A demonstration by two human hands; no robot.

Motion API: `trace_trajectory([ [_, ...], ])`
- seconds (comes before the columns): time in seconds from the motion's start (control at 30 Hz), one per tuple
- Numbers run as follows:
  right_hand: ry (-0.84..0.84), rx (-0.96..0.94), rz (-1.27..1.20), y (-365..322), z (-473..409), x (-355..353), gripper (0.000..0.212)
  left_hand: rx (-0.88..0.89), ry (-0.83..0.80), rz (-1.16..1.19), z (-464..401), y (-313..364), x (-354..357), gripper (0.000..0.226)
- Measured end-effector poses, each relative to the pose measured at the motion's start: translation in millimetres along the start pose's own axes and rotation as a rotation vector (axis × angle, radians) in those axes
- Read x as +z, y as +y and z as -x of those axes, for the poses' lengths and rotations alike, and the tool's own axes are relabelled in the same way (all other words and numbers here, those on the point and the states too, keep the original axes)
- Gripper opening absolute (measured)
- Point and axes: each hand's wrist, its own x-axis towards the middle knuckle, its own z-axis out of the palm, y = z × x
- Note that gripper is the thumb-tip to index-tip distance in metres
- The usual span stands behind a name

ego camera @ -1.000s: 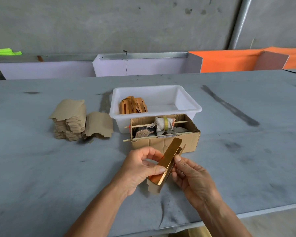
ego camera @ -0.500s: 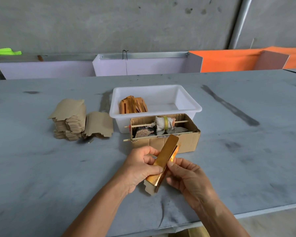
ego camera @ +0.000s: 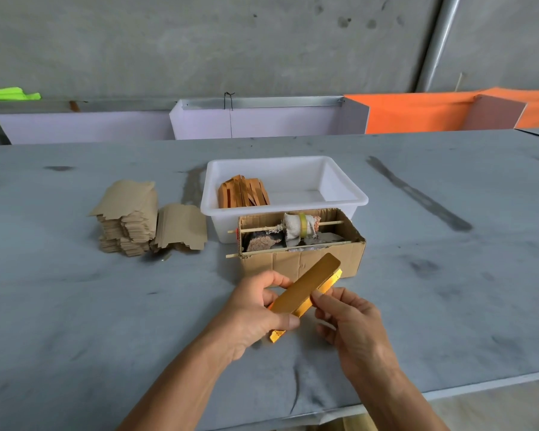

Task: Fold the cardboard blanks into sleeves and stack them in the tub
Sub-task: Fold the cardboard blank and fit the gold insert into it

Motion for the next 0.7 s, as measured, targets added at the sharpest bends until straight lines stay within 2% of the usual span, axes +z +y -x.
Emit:
trace_trajectory([
  [0.1,-0.026,-0.005,0.019,-9,-3,-7,0.015,0.015,-0.081,-0.027,2,4,-6,0.042],
  [0.17,-0.044,0.019,0.004,-11,-4,-11,0.014,0.039,-0.077,-0.024,4,6,-11,0.042],
  [0.27,-0.027,0.047,-0.074,-10,-4,-14,0.008,0.096,0.107,0.081,2,5,-14,0.042],
  [0.33,-0.014,0.056,-0.151,-10,-4,-12,0.007,0.117,0.223,0.288,0,2,-12,0.035],
  [0.47,0.003,0.046,-0.245,-11,-3,1,0.009,0.084,0.276,0.639,-5,-2,2,0.015],
  [0.63,-0.01,0.03,-0.237,-15,-1,14,0.008,0.13,0.306,0.672,-7,0,8,0.004],
  [0.7,0.012,-0.045,-0.106,-19,-3,15,0.008,0.144,0.354,0.669,-8,1,6,0.002],
])
